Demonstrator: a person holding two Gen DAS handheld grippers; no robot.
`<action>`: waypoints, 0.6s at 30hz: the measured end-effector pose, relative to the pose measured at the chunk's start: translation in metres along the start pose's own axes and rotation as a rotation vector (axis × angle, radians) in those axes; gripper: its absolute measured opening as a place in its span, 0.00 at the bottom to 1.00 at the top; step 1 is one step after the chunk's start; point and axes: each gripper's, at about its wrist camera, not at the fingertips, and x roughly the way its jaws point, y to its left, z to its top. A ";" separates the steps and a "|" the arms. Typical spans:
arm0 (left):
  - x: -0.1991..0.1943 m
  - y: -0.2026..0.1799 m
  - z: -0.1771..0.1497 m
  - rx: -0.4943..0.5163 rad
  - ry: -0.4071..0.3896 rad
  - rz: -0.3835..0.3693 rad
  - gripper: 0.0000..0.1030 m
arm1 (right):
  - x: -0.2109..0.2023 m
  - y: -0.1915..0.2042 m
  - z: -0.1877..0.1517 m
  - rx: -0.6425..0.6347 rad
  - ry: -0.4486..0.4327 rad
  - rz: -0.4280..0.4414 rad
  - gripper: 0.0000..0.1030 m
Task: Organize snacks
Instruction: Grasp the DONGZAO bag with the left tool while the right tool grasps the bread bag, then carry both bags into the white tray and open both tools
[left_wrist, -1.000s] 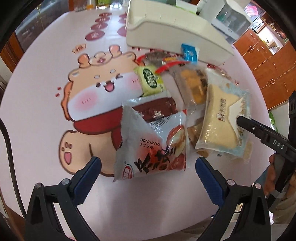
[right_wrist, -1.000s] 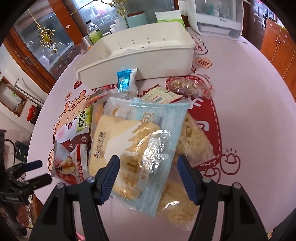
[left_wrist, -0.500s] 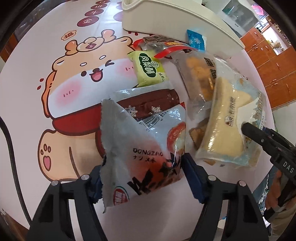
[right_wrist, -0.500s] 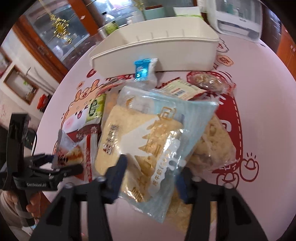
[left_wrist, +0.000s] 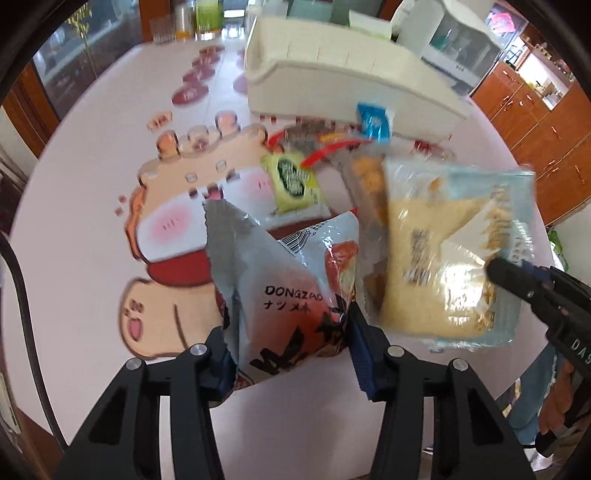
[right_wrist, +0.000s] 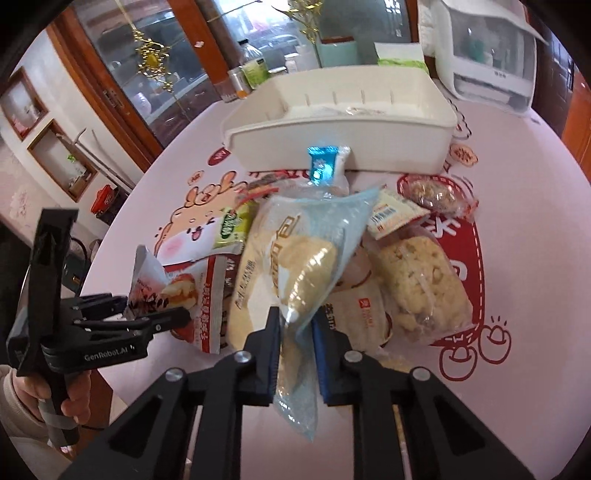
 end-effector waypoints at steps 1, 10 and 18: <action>-0.006 0.002 0.003 0.010 -0.016 0.008 0.47 | -0.003 0.003 0.001 -0.010 -0.005 -0.001 0.15; -0.055 -0.012 0.011 0.026 -0.108 0.025 0.47 | -0.031 0.022 0.008 -0.085 -0.062 0.001 0.13; -0.080 -0.042 0.024 0.045 -0.184 0.063 0.48 | -0.070 0.023 0.021 -0.138 -0.164 0.003 0.13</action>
